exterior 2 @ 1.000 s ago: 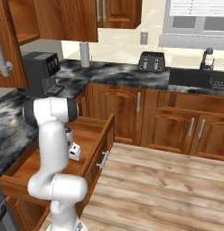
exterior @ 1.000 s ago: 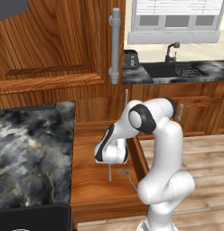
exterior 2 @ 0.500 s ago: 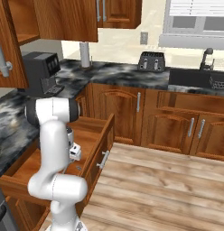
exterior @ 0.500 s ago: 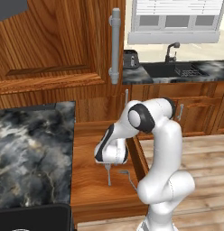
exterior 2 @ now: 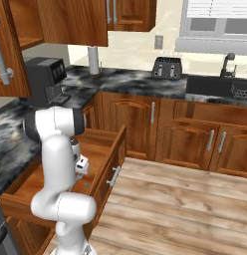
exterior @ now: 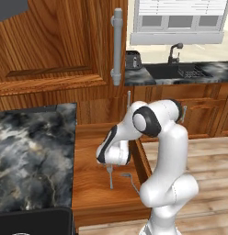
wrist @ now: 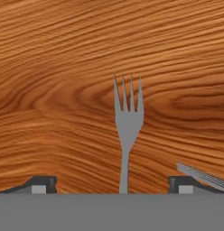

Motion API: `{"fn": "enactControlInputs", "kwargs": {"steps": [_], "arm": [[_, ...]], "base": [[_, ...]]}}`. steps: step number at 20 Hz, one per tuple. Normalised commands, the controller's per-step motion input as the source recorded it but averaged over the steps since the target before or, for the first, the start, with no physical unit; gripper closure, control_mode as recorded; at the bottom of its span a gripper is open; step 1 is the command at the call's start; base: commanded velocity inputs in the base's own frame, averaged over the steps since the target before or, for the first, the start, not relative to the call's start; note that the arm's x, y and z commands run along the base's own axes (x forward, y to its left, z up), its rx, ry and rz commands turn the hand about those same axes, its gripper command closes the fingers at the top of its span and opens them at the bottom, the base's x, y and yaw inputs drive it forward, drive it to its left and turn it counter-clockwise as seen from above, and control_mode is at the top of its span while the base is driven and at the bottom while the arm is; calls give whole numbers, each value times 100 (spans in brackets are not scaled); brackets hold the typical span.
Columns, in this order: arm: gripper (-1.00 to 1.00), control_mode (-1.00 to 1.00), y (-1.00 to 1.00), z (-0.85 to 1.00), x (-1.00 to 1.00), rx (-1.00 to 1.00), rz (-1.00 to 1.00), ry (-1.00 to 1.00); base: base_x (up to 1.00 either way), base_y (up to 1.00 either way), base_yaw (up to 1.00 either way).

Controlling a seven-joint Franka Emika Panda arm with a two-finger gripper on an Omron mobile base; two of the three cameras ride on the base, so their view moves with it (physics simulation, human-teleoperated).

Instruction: Organize the utensils by type. Pick up the wooden spoons from the counter and place them in the open cabinet. Then pick up the metallic utensils from the counter and place them in the open drawer.

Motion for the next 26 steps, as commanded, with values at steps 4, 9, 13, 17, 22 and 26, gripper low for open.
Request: {"fn": "enactControlInputs", "kwargs": {"steps": [4,9,13,17,22,26], "arm": [[-100,-100,-5,73,-12,0,0,-2],[-100,-100,-4,79,-10,0,0,0],[-100,-100,-15,76,-13,0,0,0],[-100,-100,-26,73,-14,0,0,0],[-100,-100,-30,68,-6,0,0,0],[-100,-100,-30,69,-6,0,0,0]], "base": [[0,0,0],[0,0,0],[0,0,0],[0,0,0],[0,0,0],[0,0,0]]}}
